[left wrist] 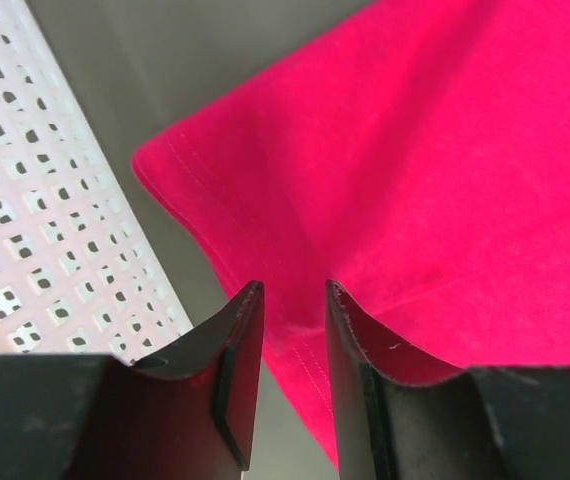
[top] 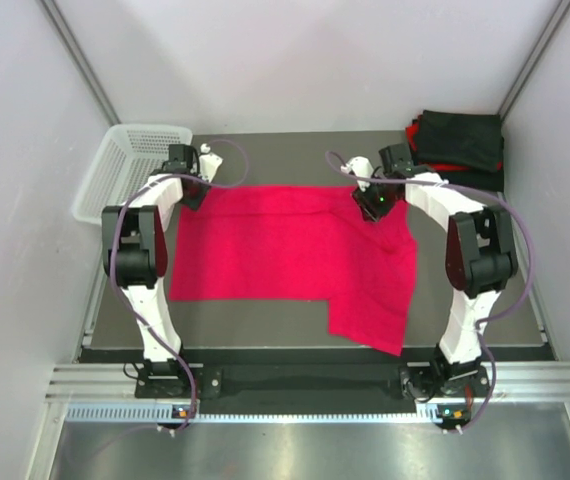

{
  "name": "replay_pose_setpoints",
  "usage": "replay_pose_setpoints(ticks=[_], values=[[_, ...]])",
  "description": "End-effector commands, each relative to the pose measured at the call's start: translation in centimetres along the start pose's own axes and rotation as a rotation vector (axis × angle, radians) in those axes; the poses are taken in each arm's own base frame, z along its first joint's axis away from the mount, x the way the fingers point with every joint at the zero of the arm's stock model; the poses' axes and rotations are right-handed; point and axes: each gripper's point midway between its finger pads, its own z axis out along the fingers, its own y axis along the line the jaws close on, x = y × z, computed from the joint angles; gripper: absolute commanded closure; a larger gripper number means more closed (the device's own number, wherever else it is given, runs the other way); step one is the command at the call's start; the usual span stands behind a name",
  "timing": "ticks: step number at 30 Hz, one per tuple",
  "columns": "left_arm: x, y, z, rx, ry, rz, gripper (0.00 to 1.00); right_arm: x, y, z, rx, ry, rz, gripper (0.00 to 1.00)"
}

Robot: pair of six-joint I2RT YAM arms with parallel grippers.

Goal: Fold and stack the t-shirts
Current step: Fold the tshirt

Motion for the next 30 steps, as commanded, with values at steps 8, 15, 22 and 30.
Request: replay_pose_setpoints(ticks=[8,15,22,30], values=[[-3.2,-1.3,-4.7,0.127,-0.112,-0.033,0.55,-3.4,-2.5,1.3,-0.041,-0.097,0.048,0.6],[-2.6,-0.7,-4.7,0.061,-0.103,-0.077,0.55,-3.6,-2.3,2.2,-0.087,-0.112,0.093,0.6],[-1.0,-1.3,-3.1,0.012,-0.036,-0.022,0.55,-3.9,-2.0,3.1,-0.122,-0.123,0.112,0.59],[-3.3,-3.5,-3.9,0.151,-0.103,-0.034,0.55,-3.6,-1.2,3.5,-0.161,-0.123,0.122,0.6]])
